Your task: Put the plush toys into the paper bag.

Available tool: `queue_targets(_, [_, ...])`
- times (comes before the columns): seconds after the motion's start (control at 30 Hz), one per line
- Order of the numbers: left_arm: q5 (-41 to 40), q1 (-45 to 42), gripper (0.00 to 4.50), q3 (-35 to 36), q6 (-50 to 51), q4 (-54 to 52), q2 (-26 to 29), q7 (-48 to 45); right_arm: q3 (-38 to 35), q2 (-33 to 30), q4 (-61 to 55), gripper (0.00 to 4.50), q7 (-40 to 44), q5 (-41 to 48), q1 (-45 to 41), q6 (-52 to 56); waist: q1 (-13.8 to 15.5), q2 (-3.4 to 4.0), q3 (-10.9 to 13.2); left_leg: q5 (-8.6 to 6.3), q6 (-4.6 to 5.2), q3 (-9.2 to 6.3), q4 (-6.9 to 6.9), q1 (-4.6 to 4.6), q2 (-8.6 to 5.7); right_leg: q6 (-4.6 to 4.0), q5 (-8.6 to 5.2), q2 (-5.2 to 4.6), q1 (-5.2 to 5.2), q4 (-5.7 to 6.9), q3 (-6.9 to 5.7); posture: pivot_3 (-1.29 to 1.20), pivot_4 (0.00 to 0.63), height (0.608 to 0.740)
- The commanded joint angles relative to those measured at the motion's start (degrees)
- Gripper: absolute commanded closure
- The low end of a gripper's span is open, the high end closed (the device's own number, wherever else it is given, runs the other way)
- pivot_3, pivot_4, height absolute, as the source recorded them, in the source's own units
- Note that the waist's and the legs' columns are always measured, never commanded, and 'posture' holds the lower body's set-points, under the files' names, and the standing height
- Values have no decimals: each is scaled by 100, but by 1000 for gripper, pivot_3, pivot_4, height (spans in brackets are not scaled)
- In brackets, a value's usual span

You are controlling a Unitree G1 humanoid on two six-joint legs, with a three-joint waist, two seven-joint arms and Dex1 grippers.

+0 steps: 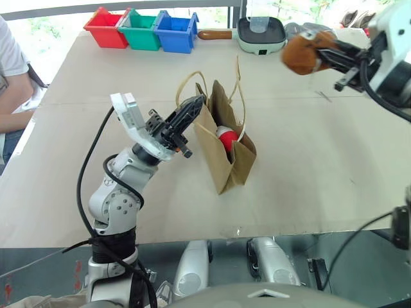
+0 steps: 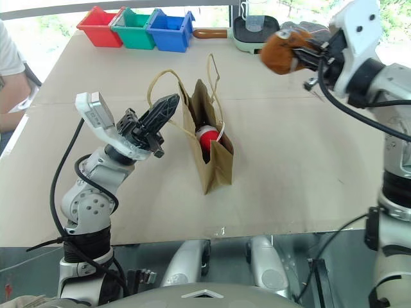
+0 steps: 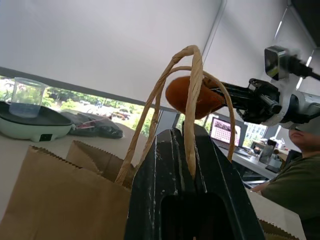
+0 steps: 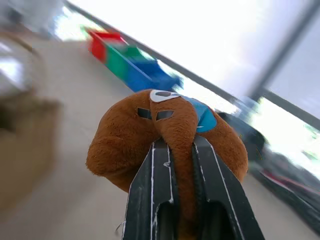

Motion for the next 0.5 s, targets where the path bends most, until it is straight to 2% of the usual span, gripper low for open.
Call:
queue_targets(0.03, [-128,-234,4500,18,-63,-111,0,-43,-99,645,-514,4482,-416,844,-717,318,-21,1,1,0,0,1,2,0,0,0,0,0,0,0,0,0,150,740])
queue_targets(0.13, [-90,-305,4500,-34,-72,-60,-44,-59,333,1099,-599,4482,-622,988,-867,469,-24,-2,-3,0,0,-7,2,0,0,0,0,0,0,6,-7,0,150,740])
queue_targets(0.27, [-62,-338,4500,-61,-92,-49,-93,-55,659,1340,-693,4482,-790,1094,-870,542,9,-1,-2,0,0,-6,3,-4,-4,0,0,-7,-1,6,-9,0,150,740])
queue_targets(0.37, [-132,-261,4500,56,-152,-120,-164,37,1269,872,-747,4482,-542,643,-493,336,24,-3,-4,0,0,-7,6,-5,-6,0,0,-9,0,4,-10,0,150,740])
queue_targets(0.5, [-419,-149,4500,290,-209,-253,-323,254,1463,545,-584,4482,-339,437,-145,87,12,-2,-3,0,0,-5,5,-4,-5,0,0,-8,0,3,-9,0,150,740])
